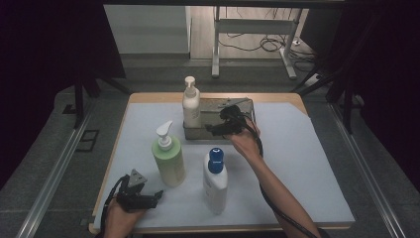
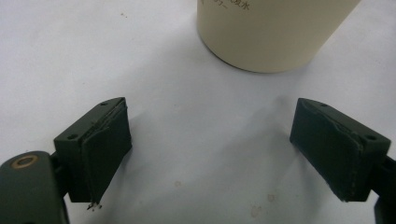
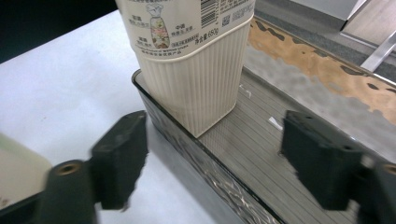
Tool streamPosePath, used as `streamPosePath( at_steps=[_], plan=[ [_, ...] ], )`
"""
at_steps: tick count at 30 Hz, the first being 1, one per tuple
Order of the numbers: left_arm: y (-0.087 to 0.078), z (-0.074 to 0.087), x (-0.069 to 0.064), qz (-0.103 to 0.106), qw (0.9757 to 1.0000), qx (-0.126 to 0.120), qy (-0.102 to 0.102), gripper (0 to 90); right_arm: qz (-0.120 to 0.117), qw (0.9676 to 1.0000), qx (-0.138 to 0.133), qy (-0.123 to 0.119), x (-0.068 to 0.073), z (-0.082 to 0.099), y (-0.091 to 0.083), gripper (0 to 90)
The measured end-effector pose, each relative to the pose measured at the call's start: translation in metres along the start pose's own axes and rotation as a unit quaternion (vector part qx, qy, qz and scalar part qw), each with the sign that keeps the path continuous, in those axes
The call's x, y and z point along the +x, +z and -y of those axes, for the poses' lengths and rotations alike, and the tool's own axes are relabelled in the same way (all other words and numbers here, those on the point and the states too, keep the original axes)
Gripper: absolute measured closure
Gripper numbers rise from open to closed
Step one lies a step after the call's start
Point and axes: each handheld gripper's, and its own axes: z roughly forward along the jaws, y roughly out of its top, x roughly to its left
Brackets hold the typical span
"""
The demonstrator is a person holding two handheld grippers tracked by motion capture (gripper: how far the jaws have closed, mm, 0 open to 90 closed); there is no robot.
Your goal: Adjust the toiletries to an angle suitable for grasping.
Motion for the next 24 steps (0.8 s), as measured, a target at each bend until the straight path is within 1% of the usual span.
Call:
streamPosePath(
  at_steps=[1, 2, 3, 4, 5, 6, 7, 8, 9, 10, 11, 12, 14, 15, 16, 17, 19, 20, 23, 24],
  plan=[
    [0.0, 0.0, 0.0, 0.0, 1.0, 0.0, 0.0, 12.0, 0.0, 1.0, 0.0, 0.0, 0.0, 0.0, 0.0, 18.3],
    [0.0, 0.0, 0.0, 0.0, 1.0, 0.0, 0.0, 12.0, 0.002, 1.0, 0.001, -0.004, 0.0, 0.001, -0.002, 14.8],
    [0.0, 0.0, 0.0, 0.0, 1.0, 0.0, 0.0, 12.1, 0.009, 0.9998, 0.006, -0.016, 0.001, 0.003, -0.007, 12.6],
    [0.0, 0.0, 0.0, 0.0, 1.0, 0.0, 0.0, 12.0, 0.009, 0.9997, 0.008, -0.021, 0.001, 0.004, -0.009, 11.3],
    [0.0, 0.0, 0.0, 0.0, 1.0, 0.0, 0.0, 12.1, 0.009, 0.9997, 0.008, -0.021, 0.001, 0.004, -0.009, 11.3],
    [0.0, 0.0, 0.0, 0.0, 1.0, 0.0, 0.0, 12.0, 0.014, 0.9994, 0.01, -0.03, 0.002, 0.006, -0.014, 7.5],
    [0.0, 0.0, 0.0, 0.0, 1.0, 0.0, 0.0, 12.1, 0.011, 0.9992, 0.005, -0.037, 0.002, 0.007, -0.016, 4.8],
    [0.0, 0.0, 0.0, 0.0, 1.0, 0.0, 0.0, 12.1, 0.011, 0.9992, 0.005, -0.037, 0.002, 0.007, -0.016, 4.8],
    [0.0, 0.0, 0.0, 0.0, 1.0, 0.0, 0.0, 12.0, 0.016, 0.9989, 0.003, -0.044, 0.003, 0.01, -0.021, 1.0],
    [0.0, 0.0, 0.0, 0.0, 1.0, 0.0, 0.0, 12.1, 0.016, 0.9989, 0.003, -0.044, 0.003, 0.01, -0.021, 1.0],
    [0.0, 0.0, 0.0, 0.0, 1.0, 0.0, 0.0, 12.0, 0.006, 0.9994, 0.007, -0.033, 0.003, 0.013, -0.027, 0.0],
    [0.0, 0.0, 0.0, 0.0, 1.0, 0.0, 0.0, 12.1, 0.004, 0.9995, 0.005, -0.031, 0.003, 0.014, -0.029, 0.0],
    [0.0, 0.0, 0.0, 0.0, 1.0, 0.0, 0.0, 12.1, 0.005, 0.9994, 0.002, -0.033, 0.003, 0.016, -0.032, 0.0],
    [0.0, 0.0, 0.0, 0.0, 1.0, 0.0, 0.0, 12.0, 0.008, 0.9992, 0.003, -0.039, 0.002, 0.02, -0.038, 0.0],
    [0.0, 0.0, 0.0, 0.0, 1.0, 0.0, 0.0, 12.0, 0.008, 0.9992, 0.003, -0.039, 0.002, 0.02, -0.038, 0.0],
    [0.0, 0.0, 0.0, 0.0, 1.0, 0.0, 0.0, 12.1, 0.007, 0.9992, 0.005, -0.04, 0.001, 0.023, -0.044, 0.0],
    [0.0, 0.0, 0.0, 0.0, 1.0, 0.0, 0.0, 12.0, 0.008, 0.9992, 0.006, -0.039, 0.001, 0.024, -0.046, 0.0],
    [0.0, 0.0, 0.0, 0.0, 1.0, 0.0, 0.0, 12.1, 0.006, 0.9993, 0.006, -0.037, 0.001, 0.028, -0.051, 0.0],
    [0.0, 0.0, 0.0, 0.0, 1.0, 0.001, 0.0, 12.0, 0.004, 0.9993, 0.008, -0.036, 0.001, 0.032, -0.056, 0.0],
    [0.0, 0.0, 0.0, 0.0, 1.0, 0.0, 0.0, 12.1, 0.001, 0.9993, 0.012, -0.037, 0.0, 0.036, -0.061, 0.0]
  ],
)
